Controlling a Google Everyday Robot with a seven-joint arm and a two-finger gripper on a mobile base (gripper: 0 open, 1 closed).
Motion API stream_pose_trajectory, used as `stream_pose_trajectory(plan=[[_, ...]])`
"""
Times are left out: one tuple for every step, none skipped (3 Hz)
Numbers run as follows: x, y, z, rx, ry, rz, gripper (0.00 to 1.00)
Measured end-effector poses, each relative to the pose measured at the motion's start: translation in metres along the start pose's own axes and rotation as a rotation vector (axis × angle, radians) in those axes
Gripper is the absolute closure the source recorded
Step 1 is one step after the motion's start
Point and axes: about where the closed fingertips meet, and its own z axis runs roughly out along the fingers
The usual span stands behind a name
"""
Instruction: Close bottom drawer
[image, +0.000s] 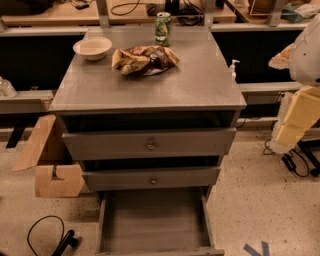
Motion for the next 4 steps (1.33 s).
stream_pose_trajectory(plan=[[0.000, 0.000, 0.001, 0.000, 0.000, 0.001, 0.00], [0.008, 0.005, 0.016, 0.005, 0.008, 0.018, 0.00], [0.010, 0.026, 0.034, 0.005, -0.031, 0.007, 0.13], [0.048, 0.079, 0.094, 0.006, -0.125, 0.022, 0.44]])
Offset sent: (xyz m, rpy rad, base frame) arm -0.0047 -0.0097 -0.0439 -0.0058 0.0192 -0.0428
